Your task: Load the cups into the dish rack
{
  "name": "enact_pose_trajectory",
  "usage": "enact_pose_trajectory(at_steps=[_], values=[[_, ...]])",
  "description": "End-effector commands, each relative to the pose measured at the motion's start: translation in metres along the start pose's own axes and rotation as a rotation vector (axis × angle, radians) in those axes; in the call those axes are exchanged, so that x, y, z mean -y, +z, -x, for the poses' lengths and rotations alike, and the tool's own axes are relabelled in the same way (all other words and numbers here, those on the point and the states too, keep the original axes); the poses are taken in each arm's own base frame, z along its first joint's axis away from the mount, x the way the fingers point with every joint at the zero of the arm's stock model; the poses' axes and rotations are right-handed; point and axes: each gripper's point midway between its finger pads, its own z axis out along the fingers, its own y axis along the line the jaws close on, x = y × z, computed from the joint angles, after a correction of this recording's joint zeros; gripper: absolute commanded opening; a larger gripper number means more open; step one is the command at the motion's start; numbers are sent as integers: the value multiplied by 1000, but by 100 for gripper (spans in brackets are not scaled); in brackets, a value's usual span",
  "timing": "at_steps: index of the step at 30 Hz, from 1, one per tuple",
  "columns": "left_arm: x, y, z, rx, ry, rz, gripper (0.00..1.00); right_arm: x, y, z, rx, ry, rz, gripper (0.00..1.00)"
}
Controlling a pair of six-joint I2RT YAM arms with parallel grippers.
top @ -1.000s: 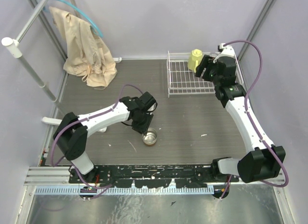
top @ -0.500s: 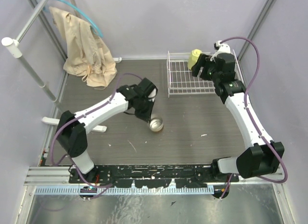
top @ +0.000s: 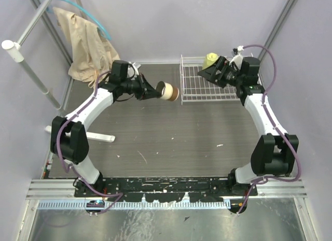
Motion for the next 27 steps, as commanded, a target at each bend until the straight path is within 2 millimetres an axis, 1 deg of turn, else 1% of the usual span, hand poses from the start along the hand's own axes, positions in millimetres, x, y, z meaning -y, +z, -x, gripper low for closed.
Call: enact_pose_trajectory(at_steps=[1,5,9,11,15,18,20,27], values=[[77,-20,10,-31,-55,-355,0,-48,2,-16,-115,163,321,90],[90,-19,16,-47,-106,-436,0,-54,4,-28,-143,269,416,92],[96,-19,20,-51,-144,-485,0,-56,10,-38,-166,334,450,93],[95,-19,21,-52,-151,-483,0,-61,12,-41,-167,354,484,94],[91,-15,21,-46,-162,-475,0,-80,7,-37,-154,453,604,96],[89,-13,23,-39,-166,-473,0,-90,5,-37,-150,496,685,98],[88,-12,24,-35,-168,-471,0,-93,6,-38,-156,516,708,100],[83,-10,23,-27,-175,-463,0,-105,12,-39,-168,514,731,100]])
